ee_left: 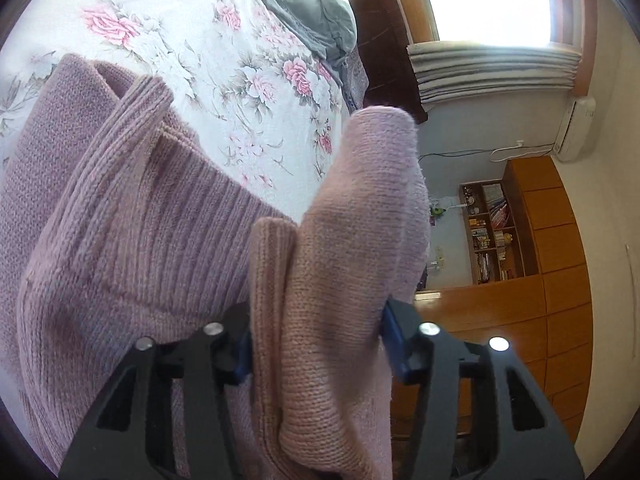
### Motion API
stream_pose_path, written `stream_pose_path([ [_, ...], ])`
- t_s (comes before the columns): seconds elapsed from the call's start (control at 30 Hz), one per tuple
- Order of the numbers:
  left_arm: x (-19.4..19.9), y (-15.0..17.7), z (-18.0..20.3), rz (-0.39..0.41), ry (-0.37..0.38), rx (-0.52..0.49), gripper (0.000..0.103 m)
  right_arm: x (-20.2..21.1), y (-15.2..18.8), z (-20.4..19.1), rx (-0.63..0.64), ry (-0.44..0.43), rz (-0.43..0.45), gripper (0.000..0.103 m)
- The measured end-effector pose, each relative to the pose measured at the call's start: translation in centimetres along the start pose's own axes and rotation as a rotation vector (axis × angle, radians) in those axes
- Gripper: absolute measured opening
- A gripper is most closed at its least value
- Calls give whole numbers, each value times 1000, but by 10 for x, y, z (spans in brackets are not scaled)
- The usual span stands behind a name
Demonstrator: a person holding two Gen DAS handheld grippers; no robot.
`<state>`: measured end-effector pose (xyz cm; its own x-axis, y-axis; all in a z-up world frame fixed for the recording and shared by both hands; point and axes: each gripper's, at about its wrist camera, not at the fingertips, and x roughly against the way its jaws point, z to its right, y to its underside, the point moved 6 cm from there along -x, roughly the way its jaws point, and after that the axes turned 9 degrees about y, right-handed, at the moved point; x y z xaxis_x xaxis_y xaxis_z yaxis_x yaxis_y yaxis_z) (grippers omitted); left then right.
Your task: Fold small clothes
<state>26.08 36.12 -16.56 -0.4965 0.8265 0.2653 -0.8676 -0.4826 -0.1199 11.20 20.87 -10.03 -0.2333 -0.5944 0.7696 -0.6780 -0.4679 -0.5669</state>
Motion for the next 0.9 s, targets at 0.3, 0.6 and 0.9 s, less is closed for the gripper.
stream_pose_path([
  [0.3, 68, -27, 55, 71, -25, -187, 28, -23, -21, -37, 63, -88, 11, 14],
  [0.6, 70, -48, -33, 3, -186, -112, 29, -116, -10, -44, 52, -31, -143, 14],
  [0.9, 83, -44, -53, 35, -164, -87, 40, -148, 4, -35, -7, -41, -167, 37],
])
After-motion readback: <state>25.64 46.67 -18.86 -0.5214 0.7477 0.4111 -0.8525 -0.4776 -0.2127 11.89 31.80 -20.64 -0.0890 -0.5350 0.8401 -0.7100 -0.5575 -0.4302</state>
